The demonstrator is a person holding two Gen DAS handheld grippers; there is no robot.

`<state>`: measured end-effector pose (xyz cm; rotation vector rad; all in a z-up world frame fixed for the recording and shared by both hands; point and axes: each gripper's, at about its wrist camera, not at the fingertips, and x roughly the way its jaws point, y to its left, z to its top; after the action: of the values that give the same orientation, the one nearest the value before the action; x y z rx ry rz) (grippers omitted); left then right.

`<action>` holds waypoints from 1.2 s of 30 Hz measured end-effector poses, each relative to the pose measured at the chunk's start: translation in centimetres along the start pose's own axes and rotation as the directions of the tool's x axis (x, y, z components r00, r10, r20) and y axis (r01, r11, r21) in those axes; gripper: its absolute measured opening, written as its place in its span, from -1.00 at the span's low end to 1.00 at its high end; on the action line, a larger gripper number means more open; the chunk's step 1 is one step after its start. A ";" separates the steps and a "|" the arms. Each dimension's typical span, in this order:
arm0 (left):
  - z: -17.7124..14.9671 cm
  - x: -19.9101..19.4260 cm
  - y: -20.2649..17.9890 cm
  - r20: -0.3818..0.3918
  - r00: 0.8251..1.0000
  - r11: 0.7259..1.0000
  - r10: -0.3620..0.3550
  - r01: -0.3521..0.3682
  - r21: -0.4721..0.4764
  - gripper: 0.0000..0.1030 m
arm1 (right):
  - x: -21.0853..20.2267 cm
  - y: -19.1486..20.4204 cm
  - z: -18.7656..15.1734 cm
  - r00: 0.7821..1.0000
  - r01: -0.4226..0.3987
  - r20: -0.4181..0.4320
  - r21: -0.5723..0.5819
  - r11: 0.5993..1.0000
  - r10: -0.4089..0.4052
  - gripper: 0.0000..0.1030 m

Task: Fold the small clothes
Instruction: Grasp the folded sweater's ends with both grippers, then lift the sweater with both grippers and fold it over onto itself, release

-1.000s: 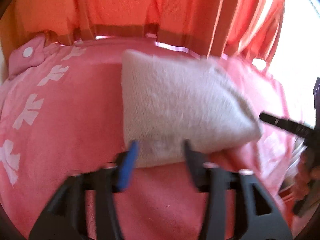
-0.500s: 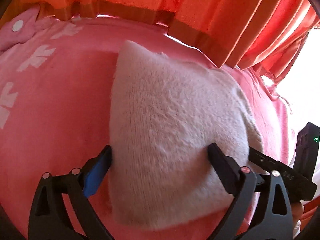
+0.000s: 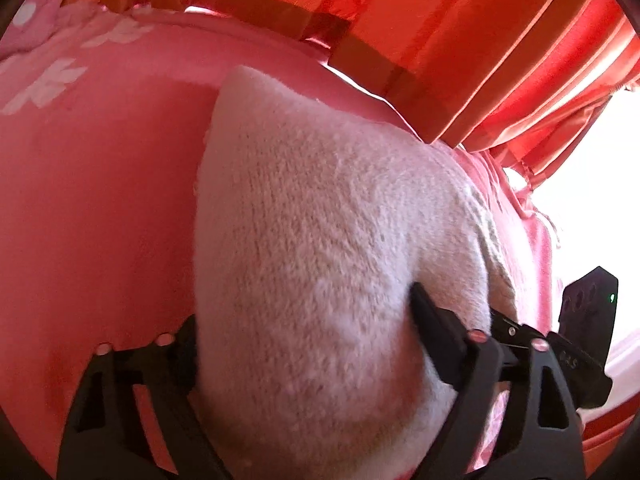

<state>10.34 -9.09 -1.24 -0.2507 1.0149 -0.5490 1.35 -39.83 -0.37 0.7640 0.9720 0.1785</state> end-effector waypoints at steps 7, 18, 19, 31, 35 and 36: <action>0.0 -3.1 -3.5 -0.011 0.996 0.983 0.091 -0.088 0.163 0.03 | -2.7 1.4 -0.6 1.000 0.016 0.024 0.010 1.000 -0.017 -0.42; -5.2 -4.5 -0.5 -0.160 0.986 0.998 0.034 -0.024 0.064 0.47 | -4.6 -0.7 -6.4 0.999 0.014 -0.041 0.104 0.994 -0.009 0.08; -5.2 -4.2 0.1 -0.166 0.986 0.999 0.026 -0.021 0.029 0.58 | -4.3 -1.0 -6.3 0.999 -0.003 -0.041 0.131 0.991 0.008 0.17; -3.1 -6.3 -0.1 -0.119 0.979 0.986 -0.164 0.162 -0.022 -0.09 | -5.3 3.2 -3.8 1.000 -0.003 0.014 0.054 0.999 0.002 -0.38; -0.4 -11.2 -2.0 -0.018 0.973 0.972 -0.229 0.230 0.054 -0.12 | -9.6 8.4 -2.4 0.992 -0.003 0.125 -0.061 0.998 0.011 -0.42; 0.3 -12.7 -2.5 0.010 0.969 0.966 -0.249 0.247 0.073 -0.12 | -11.2 10.3 -1.9 0.985 0.000 0.169 -0.101 0.995 0.017 -0.42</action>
<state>4.66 -4.31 9.32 -0.3220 0.9491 -0.8071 -4.58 -36.51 13.37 0.6791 0.7923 0.1656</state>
